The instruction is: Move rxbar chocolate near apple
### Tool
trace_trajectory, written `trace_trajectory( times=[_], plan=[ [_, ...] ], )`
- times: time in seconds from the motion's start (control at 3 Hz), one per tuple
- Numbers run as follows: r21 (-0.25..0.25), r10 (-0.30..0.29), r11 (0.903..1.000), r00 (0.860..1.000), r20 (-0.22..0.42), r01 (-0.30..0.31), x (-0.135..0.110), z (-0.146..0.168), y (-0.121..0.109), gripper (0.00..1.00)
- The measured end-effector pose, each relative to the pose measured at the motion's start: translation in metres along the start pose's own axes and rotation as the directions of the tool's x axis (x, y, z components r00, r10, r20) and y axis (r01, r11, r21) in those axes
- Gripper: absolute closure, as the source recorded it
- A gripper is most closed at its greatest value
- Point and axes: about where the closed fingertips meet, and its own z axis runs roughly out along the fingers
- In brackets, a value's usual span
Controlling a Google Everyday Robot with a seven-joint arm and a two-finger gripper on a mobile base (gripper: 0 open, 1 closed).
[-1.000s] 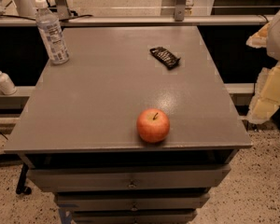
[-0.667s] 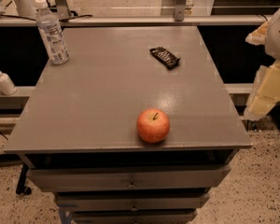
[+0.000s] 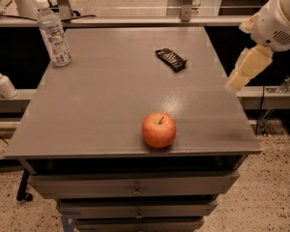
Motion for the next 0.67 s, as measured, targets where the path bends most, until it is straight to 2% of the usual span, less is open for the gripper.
trace_trajectory(
  times=[0.33, 0.67],
  plan=[
    [-0.01, 0.116, 0.9932, 0.984, 0.134, -0.116, -0.006, 0.041, -0.048, 0.0],
    [-0.05, 0.212, 0.9772, 0.94, 0.267, -0.206, -0.019, 0.083, -0.079, 0.0]
  ],
)
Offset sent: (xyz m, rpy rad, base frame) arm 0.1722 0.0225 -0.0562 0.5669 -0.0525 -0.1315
